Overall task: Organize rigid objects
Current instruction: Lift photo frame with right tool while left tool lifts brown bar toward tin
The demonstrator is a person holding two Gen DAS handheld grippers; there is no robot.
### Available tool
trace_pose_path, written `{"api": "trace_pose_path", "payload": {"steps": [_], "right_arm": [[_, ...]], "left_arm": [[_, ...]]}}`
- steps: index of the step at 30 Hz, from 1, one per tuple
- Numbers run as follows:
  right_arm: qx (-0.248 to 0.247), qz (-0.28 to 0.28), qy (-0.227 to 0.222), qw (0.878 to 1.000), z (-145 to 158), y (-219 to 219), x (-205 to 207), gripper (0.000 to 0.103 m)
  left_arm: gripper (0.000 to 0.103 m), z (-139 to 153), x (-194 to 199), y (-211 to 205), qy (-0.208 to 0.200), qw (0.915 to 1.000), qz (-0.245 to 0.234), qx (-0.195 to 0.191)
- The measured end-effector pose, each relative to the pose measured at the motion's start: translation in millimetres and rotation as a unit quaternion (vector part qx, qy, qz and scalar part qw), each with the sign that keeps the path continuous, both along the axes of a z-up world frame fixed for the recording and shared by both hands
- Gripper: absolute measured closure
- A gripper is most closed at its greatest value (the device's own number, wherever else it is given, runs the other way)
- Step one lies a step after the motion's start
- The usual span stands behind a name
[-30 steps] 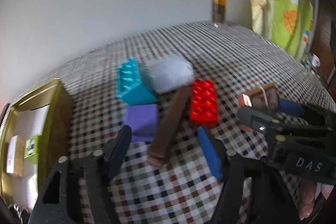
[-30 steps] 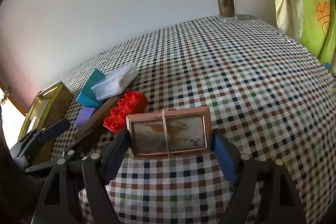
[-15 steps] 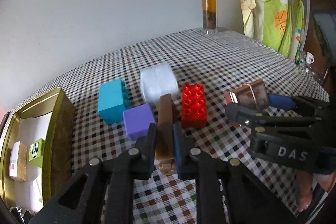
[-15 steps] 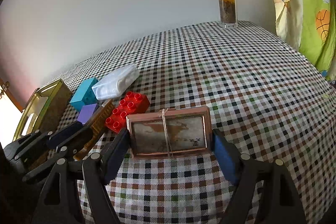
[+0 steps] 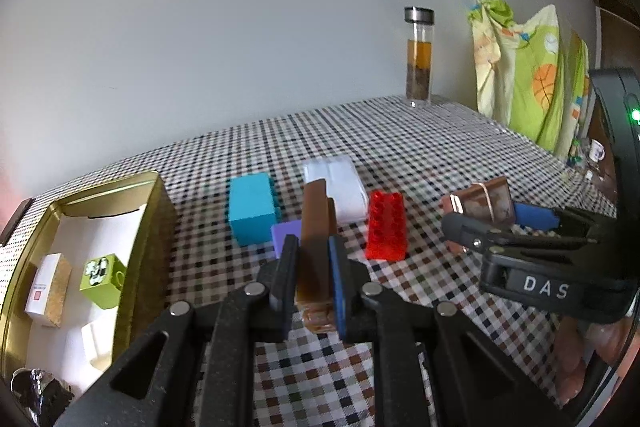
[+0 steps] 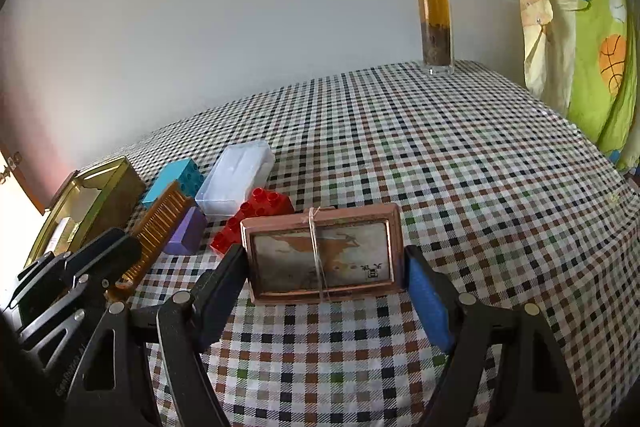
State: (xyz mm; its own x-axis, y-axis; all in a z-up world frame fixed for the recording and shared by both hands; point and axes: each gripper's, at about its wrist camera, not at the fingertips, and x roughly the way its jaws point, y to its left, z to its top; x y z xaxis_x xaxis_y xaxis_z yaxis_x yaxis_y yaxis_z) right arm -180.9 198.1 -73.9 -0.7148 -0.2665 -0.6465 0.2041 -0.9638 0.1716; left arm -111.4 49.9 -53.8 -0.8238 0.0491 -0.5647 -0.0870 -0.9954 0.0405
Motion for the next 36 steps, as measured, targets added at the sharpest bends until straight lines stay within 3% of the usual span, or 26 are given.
{"api": "trace_pose_path", "payload": {"steps": [36], "right_arm": [[-0.002, 0.028, 0.087, 0.996, 17.5, -10.6, 29.8, 0.024]], "left_arm": [[0.089, 10.8, 22.9, -17.8, 0.064, 0.9963, 0.054, 0.021]]}}
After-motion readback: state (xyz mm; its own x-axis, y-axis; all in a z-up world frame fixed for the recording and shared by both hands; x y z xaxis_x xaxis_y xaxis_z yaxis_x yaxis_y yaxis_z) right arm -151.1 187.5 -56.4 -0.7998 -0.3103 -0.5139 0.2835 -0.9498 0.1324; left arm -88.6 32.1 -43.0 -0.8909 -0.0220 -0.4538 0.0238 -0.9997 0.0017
